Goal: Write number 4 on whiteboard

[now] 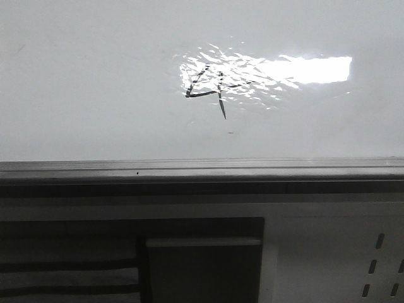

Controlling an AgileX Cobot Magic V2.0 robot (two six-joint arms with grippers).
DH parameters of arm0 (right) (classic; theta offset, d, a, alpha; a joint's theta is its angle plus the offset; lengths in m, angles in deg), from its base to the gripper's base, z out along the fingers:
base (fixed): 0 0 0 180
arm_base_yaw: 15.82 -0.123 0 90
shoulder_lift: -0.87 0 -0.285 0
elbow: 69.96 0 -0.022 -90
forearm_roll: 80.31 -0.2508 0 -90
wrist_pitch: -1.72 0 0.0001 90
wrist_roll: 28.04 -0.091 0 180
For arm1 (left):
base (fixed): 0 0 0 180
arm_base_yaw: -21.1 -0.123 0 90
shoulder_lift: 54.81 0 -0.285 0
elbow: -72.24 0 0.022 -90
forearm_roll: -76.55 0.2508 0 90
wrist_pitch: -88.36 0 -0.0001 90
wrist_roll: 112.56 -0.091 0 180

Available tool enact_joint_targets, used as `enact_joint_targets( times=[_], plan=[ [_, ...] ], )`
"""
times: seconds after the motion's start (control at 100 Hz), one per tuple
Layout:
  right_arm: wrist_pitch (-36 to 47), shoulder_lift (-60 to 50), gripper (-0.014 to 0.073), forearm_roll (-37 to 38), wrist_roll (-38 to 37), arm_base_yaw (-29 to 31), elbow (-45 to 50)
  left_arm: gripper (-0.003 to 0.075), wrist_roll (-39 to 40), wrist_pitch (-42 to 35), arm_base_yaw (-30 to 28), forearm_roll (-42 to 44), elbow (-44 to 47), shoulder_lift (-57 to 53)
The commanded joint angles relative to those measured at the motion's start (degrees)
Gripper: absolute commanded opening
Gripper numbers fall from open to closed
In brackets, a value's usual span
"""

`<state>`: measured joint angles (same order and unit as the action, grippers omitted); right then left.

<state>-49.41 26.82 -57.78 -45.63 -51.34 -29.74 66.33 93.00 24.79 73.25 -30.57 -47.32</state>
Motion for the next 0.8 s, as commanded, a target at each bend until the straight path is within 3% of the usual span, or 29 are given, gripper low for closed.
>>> enact_joint_targets(
  times=[0.0,0.19,0.28,0.42,0.6,0.79],
  plan=[
    [3.5,0.6,-0.0072,1.4,0.1,0.1,-1.4,-0.002,-0.1,-4.6,-0.2,-0.6,1.5,-1.6],
    [3.5,0.2,-0.0072,1.4,0.1,0.1,-1.2,-0.002,-0.1,-4.6,-0.2,-0.6,1.5,-1.6],
    [6.3,-1.4,-0.0072,2.6,0.2,3.5,0.2,-0.002,-0.1,-4.6,-0.2,-0.6,1.5,-1.6],
    [18.1,-5.7,-0.0072,1.3,0.2,15.7,7.5,-0.002,-0.1,-4.6,-0.2,-0.6,1.5,-1.6],
    [40.7,-12.6,-0.0072,-1.4,0.2,30.9,22.8,-0.002,-0.1,-4.6,-0.2,-0.6,1.5,-1.6],
    [56.9,-16.9,-0.0072,-2.9,0.2,38.1,36.9,-0.002,-0.1,-4.6,-0.2,-0.6,1.5,-1.6]
  ],
)
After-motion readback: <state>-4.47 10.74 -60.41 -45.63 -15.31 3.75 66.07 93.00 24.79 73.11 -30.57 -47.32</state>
